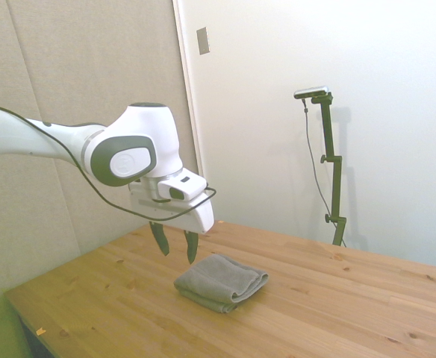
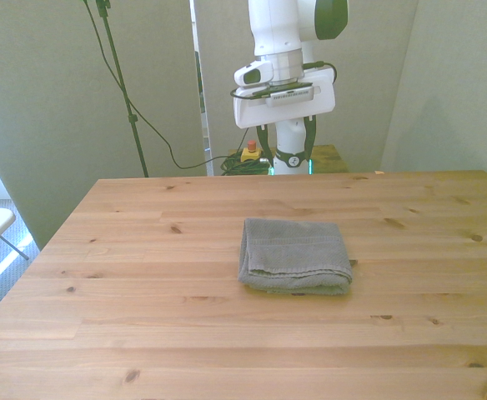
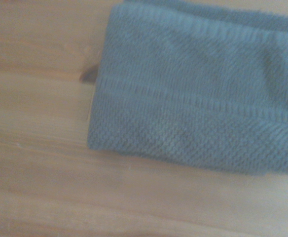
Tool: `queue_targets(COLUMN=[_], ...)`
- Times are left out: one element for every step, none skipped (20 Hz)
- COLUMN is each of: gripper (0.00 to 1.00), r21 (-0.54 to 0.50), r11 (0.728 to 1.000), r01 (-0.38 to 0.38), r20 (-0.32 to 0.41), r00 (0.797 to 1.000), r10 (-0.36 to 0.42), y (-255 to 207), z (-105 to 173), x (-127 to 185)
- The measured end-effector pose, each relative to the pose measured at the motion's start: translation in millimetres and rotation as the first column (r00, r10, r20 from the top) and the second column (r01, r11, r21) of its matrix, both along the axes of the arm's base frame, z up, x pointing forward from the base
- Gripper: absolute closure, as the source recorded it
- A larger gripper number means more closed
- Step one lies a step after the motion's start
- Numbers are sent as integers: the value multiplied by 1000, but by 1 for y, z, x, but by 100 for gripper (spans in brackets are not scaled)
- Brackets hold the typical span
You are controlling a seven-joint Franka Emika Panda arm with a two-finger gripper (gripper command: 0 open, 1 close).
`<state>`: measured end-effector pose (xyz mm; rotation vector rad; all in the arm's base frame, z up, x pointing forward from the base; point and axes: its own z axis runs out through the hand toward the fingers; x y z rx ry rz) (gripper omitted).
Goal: Fold the towel
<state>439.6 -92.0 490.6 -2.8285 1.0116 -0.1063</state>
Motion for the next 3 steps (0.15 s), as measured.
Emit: queue_targets(gripper=[0, 0, 0], r21=[-5, -17, -27], r11=[1000, 997, 994], r01=[27, 72, 109], r20=[2, 17, 32], r00=[1000, 997, 994], r10=[-27, -72, -108], y=[6, 15, 25], z=[-5, -10, -16], x=[-10, -21, -32])
